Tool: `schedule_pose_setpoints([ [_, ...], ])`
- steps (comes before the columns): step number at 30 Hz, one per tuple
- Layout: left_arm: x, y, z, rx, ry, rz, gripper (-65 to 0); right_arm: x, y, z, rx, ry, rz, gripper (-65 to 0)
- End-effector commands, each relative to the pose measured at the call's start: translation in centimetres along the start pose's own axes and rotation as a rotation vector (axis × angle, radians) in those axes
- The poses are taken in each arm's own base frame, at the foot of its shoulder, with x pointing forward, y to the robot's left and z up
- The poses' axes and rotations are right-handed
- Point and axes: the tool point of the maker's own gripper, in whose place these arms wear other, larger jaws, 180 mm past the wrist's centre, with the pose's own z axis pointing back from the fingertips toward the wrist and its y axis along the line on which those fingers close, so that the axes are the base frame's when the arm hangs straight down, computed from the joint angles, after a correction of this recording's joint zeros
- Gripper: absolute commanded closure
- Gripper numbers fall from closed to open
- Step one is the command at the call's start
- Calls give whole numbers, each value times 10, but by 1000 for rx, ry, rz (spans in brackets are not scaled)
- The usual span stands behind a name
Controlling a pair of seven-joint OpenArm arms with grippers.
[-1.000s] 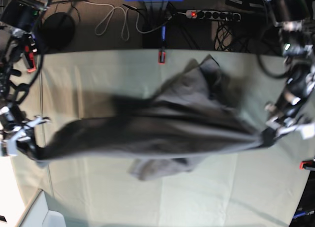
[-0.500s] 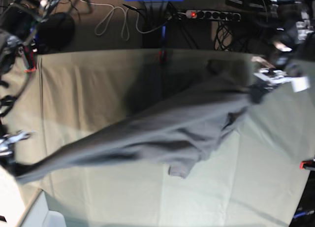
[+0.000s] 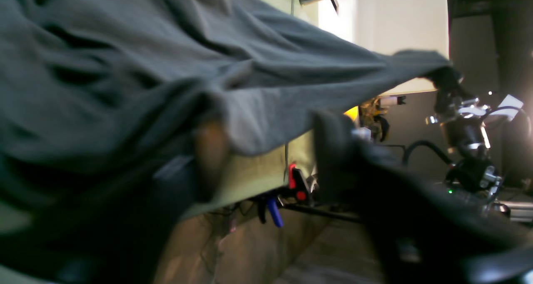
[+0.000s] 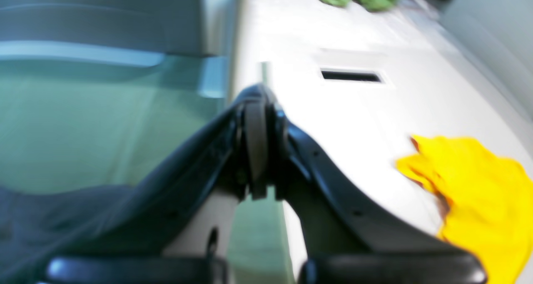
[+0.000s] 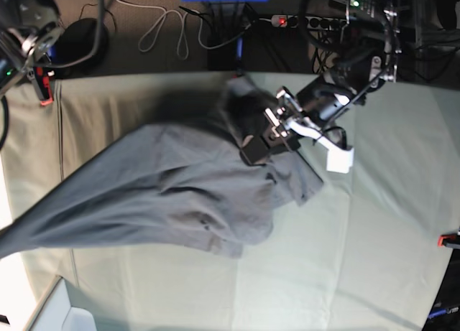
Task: Layout the t-shirt on the table in an organized manner, then fold the t-shirt properly
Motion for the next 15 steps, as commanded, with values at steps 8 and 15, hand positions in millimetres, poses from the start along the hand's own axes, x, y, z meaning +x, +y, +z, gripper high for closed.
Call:
schedule_pose_setpoints([
  [8,71,29,-13,44,-128,9,-590,-6,-14,2,-32,-13,-36,0],
  [15,106,67,-54,177,-201,-19,-590,-49,8,10,3,71,-70,0],
])
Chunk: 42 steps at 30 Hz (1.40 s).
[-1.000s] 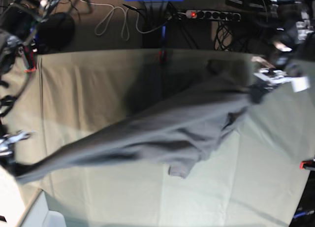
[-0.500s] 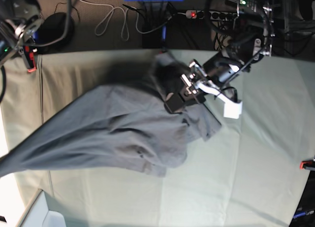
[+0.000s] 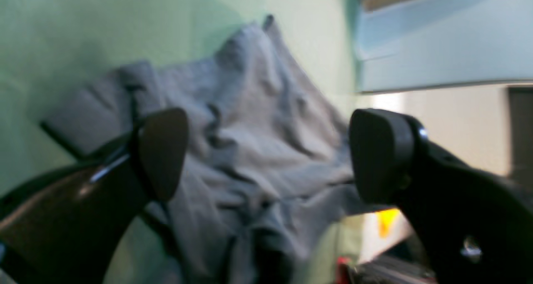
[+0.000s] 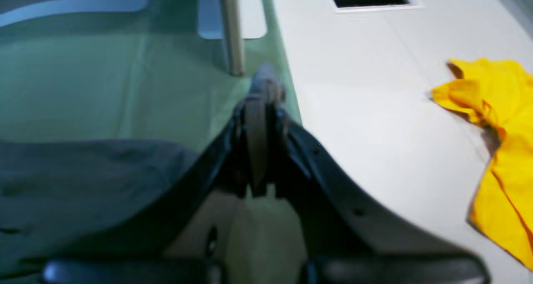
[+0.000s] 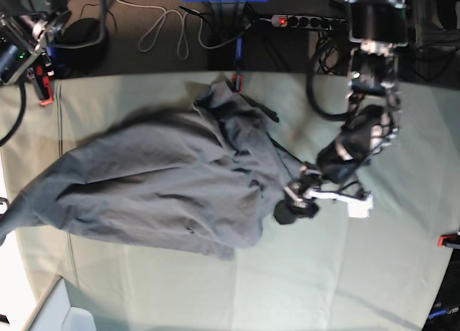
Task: Layout the t-shirt on the table in an organized manner, then fold the t-shirt properly
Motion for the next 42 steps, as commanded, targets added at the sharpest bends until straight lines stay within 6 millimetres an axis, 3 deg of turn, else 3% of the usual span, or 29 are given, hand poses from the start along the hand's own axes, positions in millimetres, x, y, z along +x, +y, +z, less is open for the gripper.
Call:
schedule_pose_setpoints([
  [1,13,-9,-4,-3,-42,-33,-590,20,-10,4,-22,-57,17,0],
  [7,5,16,-13,231,-80,-68,-592,6,-4,6,-13,-34,3,0],
  [14,-9,17,-29,287,-58,-91,-581,-2,-2,7,-10,-18,-2,0],
  [16,-13,24,-34,305,-36,-83,-538,-3,-2,7,-11,-15,0,0],
  [20,-22,38,-41,337,5,-69,-378,-11,-3,10,-10,6,4,0],
  [28,-28,47,-41,362,22,-67,-369,-18,-3,12,-9,22,4,0],
  [32,-28,48,-38,358,17,-61,-183,-20,-3,13,-9,26,5,0],
  [35,-30,50,-37,360,20,-60,-110,-20,-3,13,-9,27,4,0],
  [37,-29,51,-37,366,18,-58,-18,-20,-3,13,-9,27,4,0],
  [42,-24,65,-29,393,16,-73,0,-27,-3,15,-9,44,7,0],
])
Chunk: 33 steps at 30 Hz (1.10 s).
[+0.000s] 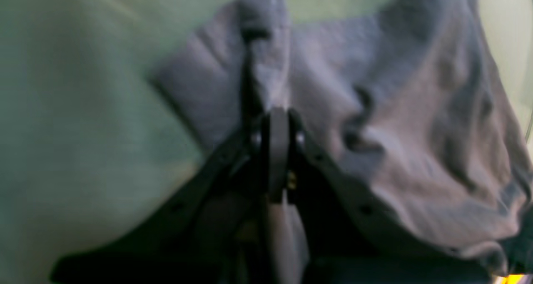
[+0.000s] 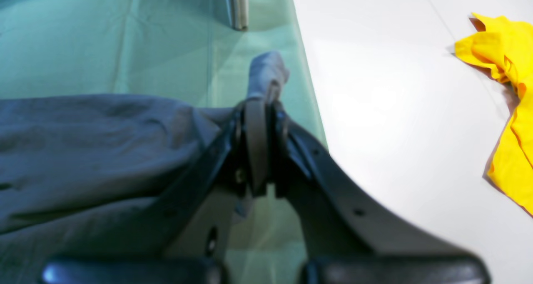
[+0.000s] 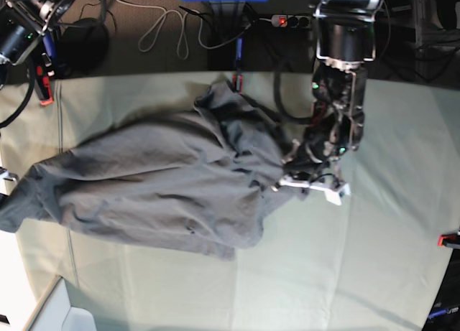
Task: Layout the t-shirt on the table in an organized manner, then fold the t-shirt properly
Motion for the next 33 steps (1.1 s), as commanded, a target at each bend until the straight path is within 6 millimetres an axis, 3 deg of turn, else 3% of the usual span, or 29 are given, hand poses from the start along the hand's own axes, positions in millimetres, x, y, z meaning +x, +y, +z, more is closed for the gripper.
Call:
schedule_pose_setpoints([
  [1,11,-11,4,-31,-34,-4,0,20,-8,3,-16,-59,10,0],
  [5,40,-6,32,-54,-149,37,-1,17,-5,2,-13,-55,4,0],
  [10,94,13,89,-60,-353,82,-1,12,2,1,-4,-54,-15,0],
  [14,114,59,132,21,-471,128,-1,-3,6,4,3,-22,-23,0],
  [17,124,100,156,105,-536,172,-1,-18,33,0,58,6,-39,0],
  [21,133,148,177,205,-596,248,-1,-35,60,-3,114,42,-41,0],
  [24,136,166,187,243,-621,278,-1,-34,74,-7,147,43,-34,0],
  [28,140,175,198,264,-651,290,-1,8,85,-18,171,-45,-6,0],
  [30,141,181,207,275,-670,301,-1,39,91,-21,183,-108,30,0],
  [33,147,182,220,231,-708,349,-1,80,122,-26,251,-191,96,0],
])
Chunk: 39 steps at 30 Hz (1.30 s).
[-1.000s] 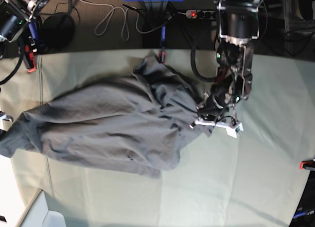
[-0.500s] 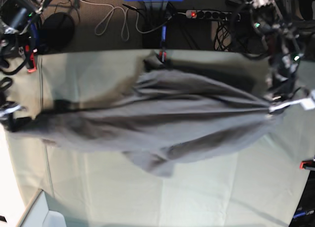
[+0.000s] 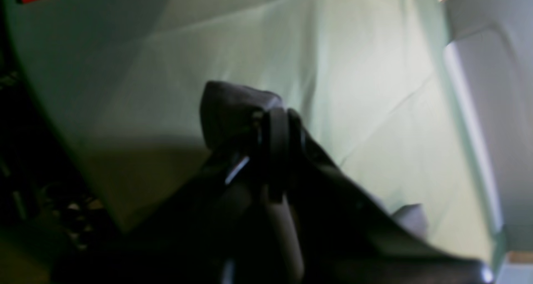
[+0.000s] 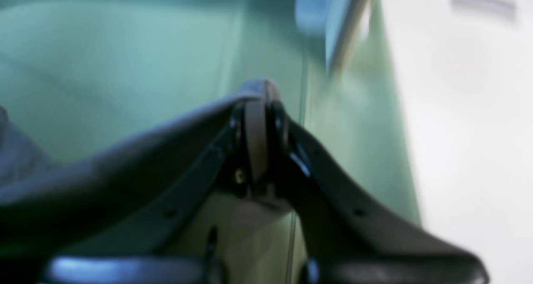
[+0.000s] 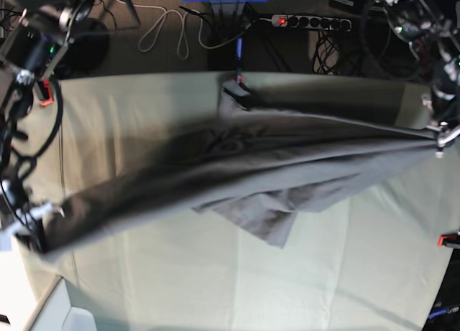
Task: Layout the t-shirt on the table in an organized manner, then fold the t-shirt properly
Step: 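Lift the shirt with both grippers and lay it diagonally on the table, then grasp the shirt hem with the right gripper near the left gripper's end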
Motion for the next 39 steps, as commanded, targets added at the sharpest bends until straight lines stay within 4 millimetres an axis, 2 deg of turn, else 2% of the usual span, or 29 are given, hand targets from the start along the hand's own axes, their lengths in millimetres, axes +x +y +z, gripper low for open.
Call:
schedule_pose_setpoints([
  [1,27,-9,3,-33,-72,-10,-1,36,8,-6,23,-94,30,0],
  [6,47,-27,2,-115,-89,21,-1,83,52,-28,136,-173,101,0],
  [10,60,-34,1,-140,-105,9,-1,115,78,-48,198,-224,104,0],
  [13,64,-42,-3,-155,-116,23,-1,139,86,-66,224,-252,81,0],
  [16,65,-45,-3,-163,-119,28,-1,155,88,-85,232,-243,96,0],
  [18,64,-44,-3,-161,-117,29,-1,168,97,-96,251,-246,88,0],
  [23,66,-48,-4,-167,-124,28,-1,192,100,-119,274,-238,46,0],
  [25,66,-45,-4,-161,-125,28,-1,186,101,-126,282,-208,29,0],
  [28,68,-41,-6,-152,-122,26,-1,166,111,-134,309,-150,39,-92],
  [33,64,-37,-10,-142,-107,30,-1,105,123,-133,332,-46,34,-286],
  [35,62,-35,-12,-136,-100,35,-1,87,125,-128,334,-20,34,-326],
  [39,60,-33,-13,-130,-94,36,-1,21,134,-99,340,61,41,-348],
])
